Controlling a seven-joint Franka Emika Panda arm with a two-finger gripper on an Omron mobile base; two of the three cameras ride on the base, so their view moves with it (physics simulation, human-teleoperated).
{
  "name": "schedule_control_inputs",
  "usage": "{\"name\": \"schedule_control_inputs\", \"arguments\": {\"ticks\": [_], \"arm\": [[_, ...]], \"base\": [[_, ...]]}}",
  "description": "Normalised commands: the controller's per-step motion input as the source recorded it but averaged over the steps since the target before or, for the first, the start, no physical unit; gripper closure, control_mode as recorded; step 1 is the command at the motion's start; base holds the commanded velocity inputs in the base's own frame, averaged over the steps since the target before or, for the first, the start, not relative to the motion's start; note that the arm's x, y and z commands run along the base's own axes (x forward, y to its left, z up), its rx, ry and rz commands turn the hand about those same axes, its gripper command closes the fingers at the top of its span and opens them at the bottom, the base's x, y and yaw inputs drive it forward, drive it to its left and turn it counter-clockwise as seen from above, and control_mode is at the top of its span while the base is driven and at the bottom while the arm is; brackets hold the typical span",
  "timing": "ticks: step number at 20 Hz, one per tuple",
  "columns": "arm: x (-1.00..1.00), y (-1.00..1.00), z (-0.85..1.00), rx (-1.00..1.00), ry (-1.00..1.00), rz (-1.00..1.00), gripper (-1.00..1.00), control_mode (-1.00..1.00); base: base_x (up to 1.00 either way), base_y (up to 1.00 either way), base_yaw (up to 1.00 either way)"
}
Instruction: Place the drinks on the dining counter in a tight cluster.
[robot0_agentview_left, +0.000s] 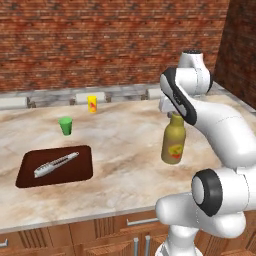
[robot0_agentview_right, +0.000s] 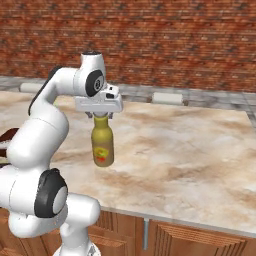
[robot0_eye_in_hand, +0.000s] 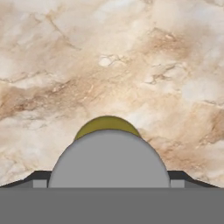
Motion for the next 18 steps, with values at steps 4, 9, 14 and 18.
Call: {"name": "schedule_control_inputs", "arguments": {"ticks": [4, 9, 14, 18], "arm": [[0.31, -0.10, -0.18, 0.00, 0.03, 0.00, 1.00, -1.00], [0.14, 0.00, 0.00, 0.00, -0.04, 0.00, 1.00, -1.00], [0.26, 0.00, -0.08, 0.00, -0.02, 0.00, 1.00, -1.00], [0.24, 0.00, -0.47, 0.02, 0.00, 0.00, 1.00, -1.00]], "base": [[0.00, 0.00, 0.00], [0.00, 0.00, 0.00], [0.00, 0.00, 0.00], [0.00, 0.00, 0.00]]}}
